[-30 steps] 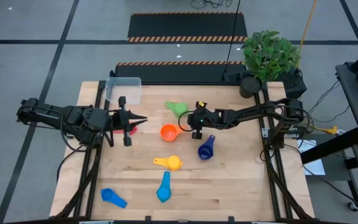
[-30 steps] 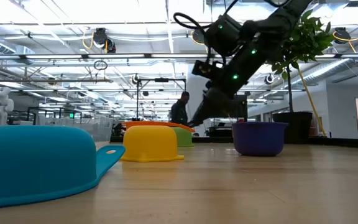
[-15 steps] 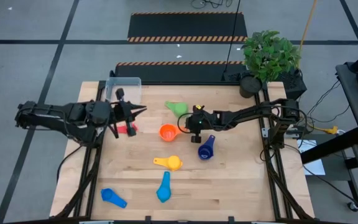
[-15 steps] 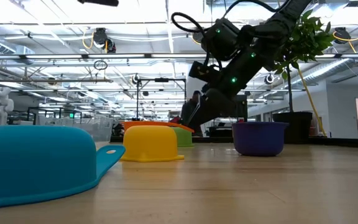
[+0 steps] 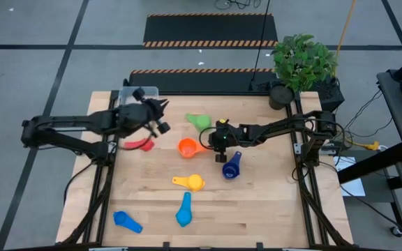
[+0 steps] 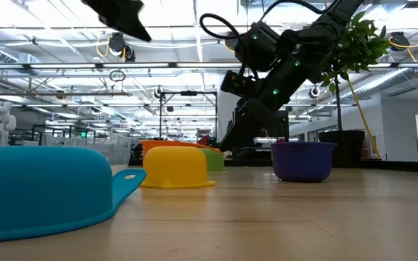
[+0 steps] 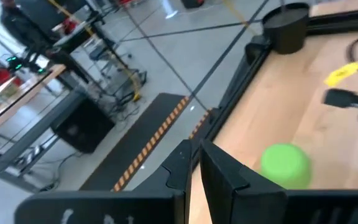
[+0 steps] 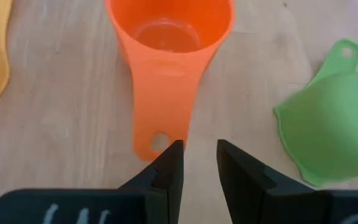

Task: Nest measuring cups in basket
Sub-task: Move the orange measuring cup to the center, then stack the green measuring cup on top of the orange measuring cup

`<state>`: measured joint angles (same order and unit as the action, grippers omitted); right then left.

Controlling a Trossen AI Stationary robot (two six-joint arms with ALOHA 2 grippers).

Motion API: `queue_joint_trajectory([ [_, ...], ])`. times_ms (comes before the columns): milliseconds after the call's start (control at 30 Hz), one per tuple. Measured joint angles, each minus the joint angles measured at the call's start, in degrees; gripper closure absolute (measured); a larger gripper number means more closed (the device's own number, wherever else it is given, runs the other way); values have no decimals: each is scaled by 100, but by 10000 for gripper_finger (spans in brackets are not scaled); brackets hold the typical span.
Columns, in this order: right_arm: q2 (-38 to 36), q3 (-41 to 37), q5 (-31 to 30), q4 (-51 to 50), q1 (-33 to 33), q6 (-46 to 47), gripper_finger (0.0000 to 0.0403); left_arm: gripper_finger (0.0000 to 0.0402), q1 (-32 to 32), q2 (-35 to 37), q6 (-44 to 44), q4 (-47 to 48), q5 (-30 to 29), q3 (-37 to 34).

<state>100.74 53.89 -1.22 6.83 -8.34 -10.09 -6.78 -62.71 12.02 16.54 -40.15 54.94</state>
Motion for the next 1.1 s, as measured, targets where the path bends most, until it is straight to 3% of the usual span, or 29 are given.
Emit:
queue_joint_trajectory([
  [200, -193, 0, -14, -221, -2, -17, 315, 364, -630, -699, 200, -107, 458, 0],
  [467, -1174, 2, -39, -1500, -2, 197, 314, 364, -1297, -1362, 394, -103, 2233, 0],
  [633, -1754, 2, -199, -2023, -2, 548, 314, 364, -1579, -1756, 120, -243, 2420, 0],
  [800, -1903, 2, -1686, -1711, -28, 1180, 314, 364, -1799, -1998, -588, -338, 2586, 0],
  [867, -1779, -34, -1948, -1387, -76, 1203, 314, 364, -1812, -2045, -753, -345, 2679, 0],
  [967, -1537, -224, -1830, -711, -176, 1064, 314, 364, -1781, -2060, -832, -299, 2791, 0],
  [1100, -1152, -317, -978, -26, -471, 998, 314, 364, -1700, -2057, -931, -220, 2793, 0],
])
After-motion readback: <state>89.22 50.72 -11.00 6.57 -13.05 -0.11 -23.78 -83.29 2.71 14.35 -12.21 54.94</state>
